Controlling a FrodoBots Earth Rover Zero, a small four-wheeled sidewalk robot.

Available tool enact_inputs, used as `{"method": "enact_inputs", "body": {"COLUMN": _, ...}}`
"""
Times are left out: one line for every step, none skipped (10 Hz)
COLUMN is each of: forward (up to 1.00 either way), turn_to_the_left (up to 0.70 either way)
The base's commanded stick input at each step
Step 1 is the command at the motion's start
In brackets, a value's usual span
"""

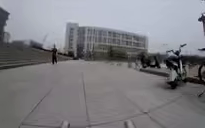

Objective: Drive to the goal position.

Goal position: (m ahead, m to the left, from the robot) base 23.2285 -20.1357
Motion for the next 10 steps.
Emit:
{"method": "enact_inputs", "body": {"forward": 1.00, "turn_to_the_left": 0.06}}
{"method": "enact_inputs", "body": {"forward": 1.00, "turn_to_the_left": -0.20}}
{"method": "enact_inputs", "body": {"forward": 1.00, "turn_to_the_left": -0.40}}
{"method": "enact_inputs", "body": {"forward": 1.00, "turn_to_the_left": -0.40}}
{"method": "enact_inputs", "body": {"forward": 1.00, "turn_to_the_left": -0.40}}
{"method": "enact_inputs", "body": {"forward": 1.00, "turn_to_the_left": -0.27}}
{"method": "enact_inputs", "body": {"forward": 1.00, "turn_to_the_left": -0.07}}
{"method": "enact_inputs", "body": {"forward": 1.00, "turn_to_the_left": 0.00}}
{"method": "enact_inputs", "body": {"forward": 1.00, "turn_to_the_left": 0.00}}
{"method": "enact_inputs", "body": {"forward": 1.00, "turn_to_the_left": 0.00}}
